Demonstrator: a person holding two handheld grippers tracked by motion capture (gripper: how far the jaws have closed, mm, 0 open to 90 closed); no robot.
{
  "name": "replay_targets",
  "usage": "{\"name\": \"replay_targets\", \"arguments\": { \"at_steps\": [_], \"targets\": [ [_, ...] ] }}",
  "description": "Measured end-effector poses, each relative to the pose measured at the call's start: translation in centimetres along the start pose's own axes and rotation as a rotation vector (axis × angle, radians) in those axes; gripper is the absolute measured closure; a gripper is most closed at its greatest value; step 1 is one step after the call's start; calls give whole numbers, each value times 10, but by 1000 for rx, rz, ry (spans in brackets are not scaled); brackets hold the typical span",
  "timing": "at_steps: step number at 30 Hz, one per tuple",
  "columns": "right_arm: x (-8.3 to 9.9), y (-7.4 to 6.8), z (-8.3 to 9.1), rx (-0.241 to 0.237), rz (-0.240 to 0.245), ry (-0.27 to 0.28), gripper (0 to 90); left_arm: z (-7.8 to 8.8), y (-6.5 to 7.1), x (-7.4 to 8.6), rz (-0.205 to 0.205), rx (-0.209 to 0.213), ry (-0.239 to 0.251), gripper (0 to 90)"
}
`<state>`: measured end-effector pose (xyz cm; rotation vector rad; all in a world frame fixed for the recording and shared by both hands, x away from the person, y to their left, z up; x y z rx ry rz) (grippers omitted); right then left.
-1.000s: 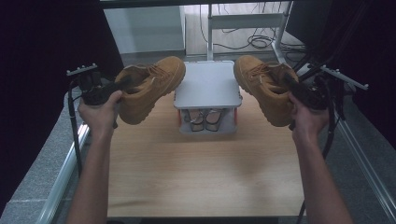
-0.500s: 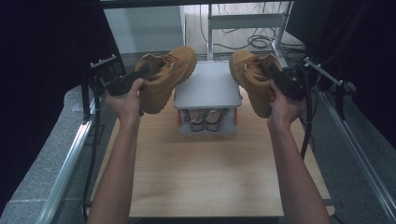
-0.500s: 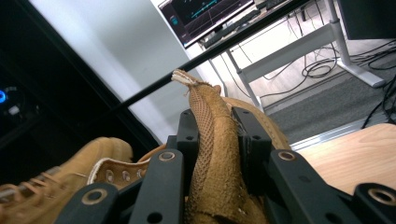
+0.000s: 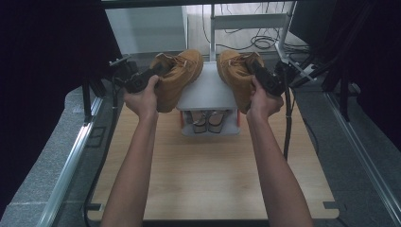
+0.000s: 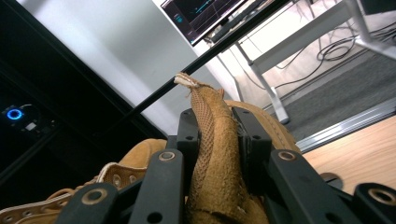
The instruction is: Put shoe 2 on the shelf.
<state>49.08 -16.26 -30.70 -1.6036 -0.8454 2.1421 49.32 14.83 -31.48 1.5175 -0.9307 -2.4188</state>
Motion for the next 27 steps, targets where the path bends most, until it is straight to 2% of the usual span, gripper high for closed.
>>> {"name": "replay_targets", "arguments": {
  "at_steps": [10,18,22,23,25,27],
  "targets": [
    [12,-9,-11,-22,-62,-8,748,-13,6,6,34,27,-20,736],
    [17,-14,-18,-28,-108,-20,747,-21,13,10,41,32,-27,725],
    [25,-15,-21,-27,-113,-44,740,-26,11,17,47,27,-58,710],
    [27,-12,-22,-15,-104,-57,736,-27,10,19,49,27,-65,703],
    [27,-8,-23,-23,-97,-66,724,-28,6,20,55,34,-70,690],
    [26,-3,-24,-31,-68,-86,701,-28,3,20,63,44,-73,665]
  ]
}}
Point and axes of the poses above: each handheld gripper's, and its own axes: z roughly backward along the jaws, x roughly out of its underside, y roughly to its right, the point moved 8 cm from there along -z, roughly forward along the jaws, and after that the axes turned 3 degrees about -y, right-handed, at the moved point
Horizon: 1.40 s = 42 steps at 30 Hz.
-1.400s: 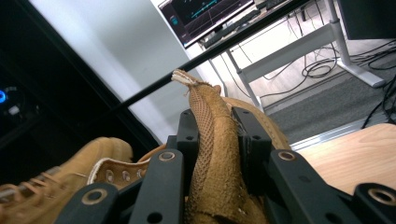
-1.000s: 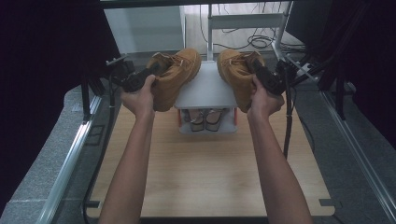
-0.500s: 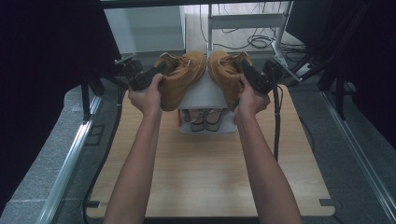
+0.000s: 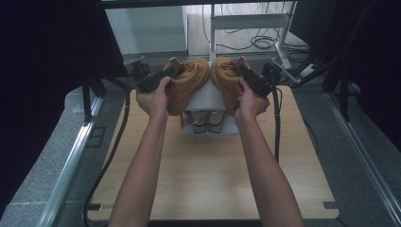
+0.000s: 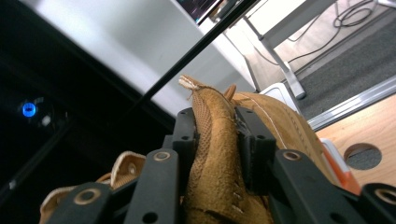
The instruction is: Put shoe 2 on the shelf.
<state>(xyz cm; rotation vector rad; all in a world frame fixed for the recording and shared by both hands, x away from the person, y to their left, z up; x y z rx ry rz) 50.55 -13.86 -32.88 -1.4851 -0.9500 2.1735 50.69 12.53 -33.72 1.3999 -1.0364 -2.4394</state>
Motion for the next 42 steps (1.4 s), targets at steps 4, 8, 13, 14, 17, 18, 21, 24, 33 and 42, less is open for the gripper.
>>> {"name": "replay_targets", "arguments": {
  "at_steps": [4,8,13,14,17,18,21,24,33,42],
  "targets": [
    [-4,8,1,-21,35,-35,656,1,-4,-2,-8,19,-18,606],
    [-5,9,3,-48,79,-49,605,1,-1,-1,-39,39,-31,523],
    [-6,11,4,-70,112,-77,541,3,-1,-3,-61,70,-59,381],
    [-7,12,4,-73,118,-82,521,4,-1,-3,-67,72,-63,365],
    [-7,13,5,-70,156,-92,482,6,-1,-4,-96,73,-69,339],
    [-8,13,6,-71,167,-87,471,7,-1,-4,-107,71,-66,334],
    [-9,13,9,-71,200,-89,447,12,1,-6,-134,76,-58,321],
    [-12,11,12,-69,251,-81,425,17,3,-9,-156,81,-39,320],
    [-22,8,28,-78,331,-67,416,37,7,-15,-221,100,-16,326],
    [-27,12,48,-110,392,-71,499,57,-1,-16,-295,79,10,457]
  ]
}}
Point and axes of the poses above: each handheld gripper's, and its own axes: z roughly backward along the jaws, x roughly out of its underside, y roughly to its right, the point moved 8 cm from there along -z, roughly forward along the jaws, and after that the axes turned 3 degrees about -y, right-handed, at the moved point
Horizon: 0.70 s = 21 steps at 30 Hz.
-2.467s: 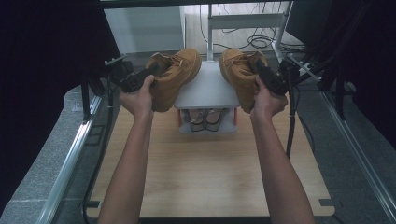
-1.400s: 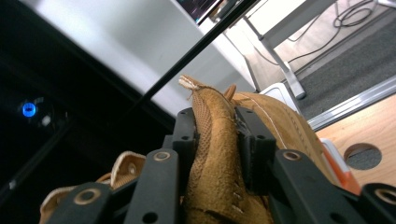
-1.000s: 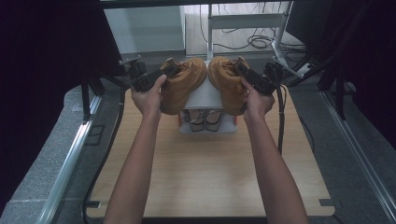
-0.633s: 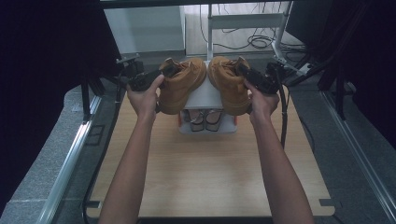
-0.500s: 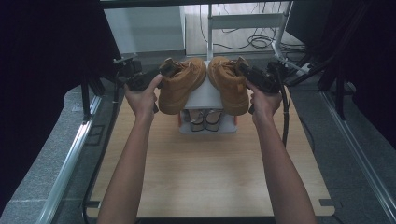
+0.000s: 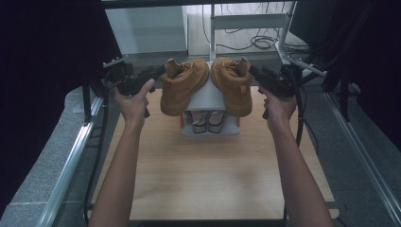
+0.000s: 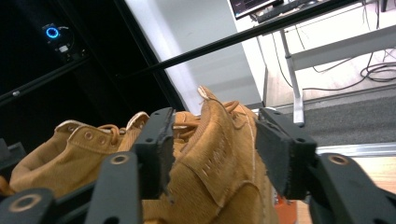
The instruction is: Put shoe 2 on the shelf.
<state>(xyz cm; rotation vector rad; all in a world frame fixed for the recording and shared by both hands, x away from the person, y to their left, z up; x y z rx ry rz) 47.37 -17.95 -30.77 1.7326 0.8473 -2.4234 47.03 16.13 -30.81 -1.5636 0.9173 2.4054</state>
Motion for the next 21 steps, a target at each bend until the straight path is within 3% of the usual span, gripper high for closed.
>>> {"name": "replay_targets", "arguments": {
  "at_steps": [8,13,21],
  "targets": [
    [5,16,14,-13,3,15,662,17,-15,5,2,4,16,569],
    [13,25,17,8,8,16,741,21,-21,12,-4,16,6,688],
    [28,38,17,20,30,-5,892,18,-35,29,-35,-5,-28,848]
  ]
}}
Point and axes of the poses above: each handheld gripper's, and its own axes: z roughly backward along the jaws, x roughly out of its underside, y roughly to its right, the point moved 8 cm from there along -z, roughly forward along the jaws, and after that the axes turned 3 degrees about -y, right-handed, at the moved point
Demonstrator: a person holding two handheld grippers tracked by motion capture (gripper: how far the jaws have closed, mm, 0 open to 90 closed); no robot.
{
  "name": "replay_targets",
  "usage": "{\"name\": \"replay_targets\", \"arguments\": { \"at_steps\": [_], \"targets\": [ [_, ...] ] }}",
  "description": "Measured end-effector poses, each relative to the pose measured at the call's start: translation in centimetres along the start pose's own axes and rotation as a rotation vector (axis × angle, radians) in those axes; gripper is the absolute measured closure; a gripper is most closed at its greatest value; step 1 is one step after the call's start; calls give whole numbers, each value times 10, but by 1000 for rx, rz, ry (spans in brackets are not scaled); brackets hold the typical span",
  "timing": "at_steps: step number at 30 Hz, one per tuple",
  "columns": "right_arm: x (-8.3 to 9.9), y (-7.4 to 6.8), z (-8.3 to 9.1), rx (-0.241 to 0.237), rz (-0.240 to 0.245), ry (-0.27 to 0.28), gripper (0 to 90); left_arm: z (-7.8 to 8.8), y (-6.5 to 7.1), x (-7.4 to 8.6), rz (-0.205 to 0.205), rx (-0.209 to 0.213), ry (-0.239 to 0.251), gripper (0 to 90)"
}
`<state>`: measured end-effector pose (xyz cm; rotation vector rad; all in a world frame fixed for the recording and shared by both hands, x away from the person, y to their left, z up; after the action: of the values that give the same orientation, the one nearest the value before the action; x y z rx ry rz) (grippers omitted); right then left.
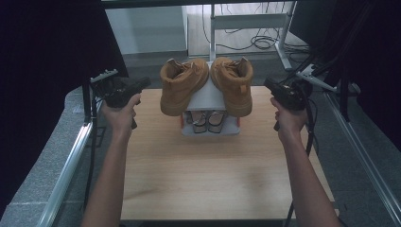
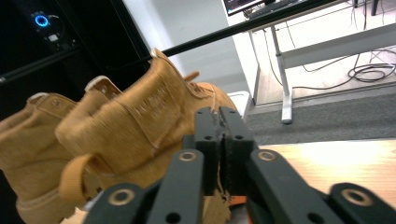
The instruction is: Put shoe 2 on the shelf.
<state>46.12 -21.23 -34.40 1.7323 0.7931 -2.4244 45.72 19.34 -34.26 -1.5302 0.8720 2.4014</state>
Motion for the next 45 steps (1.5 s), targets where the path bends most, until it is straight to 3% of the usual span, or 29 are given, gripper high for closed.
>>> {"name": "replay_targets", "arguments": {
  "at_steps": [11,22,29,39,42,45],
  "targets": [
    [22,15,-7,39,40,-52,898,-11,-17,25,6,-24,-55,895],
    [38,25,-12,52,41,-88,898,-16,-23,39,4,-22,-85,895],
    [46,29,-16,52,51,-108,898,-18,-20,44,-22,-11,-100,895],
    [58,25,-25,52,86,-146,898,-25,-17,51,-30,-5,-124,895],
    [63,20,-29,56,113,-167,898,-29,-12,55,-26,15,-136,895],
    [66,11,-33,43,131,-177,898,-29,-11,55,-25,8,-130,895]
  ]
}}
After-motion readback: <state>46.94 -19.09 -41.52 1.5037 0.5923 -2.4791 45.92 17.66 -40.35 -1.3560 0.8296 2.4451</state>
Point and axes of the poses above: each handheld gripper's, and its own axes: z roughly backward along the jaws, x roughly out of its underside, y roughly to its right, the point moved 8 cm from there along -z, roughly forward along the jaws, and after that the axes turned 3 degrees about -y, right-handed, at the moved point
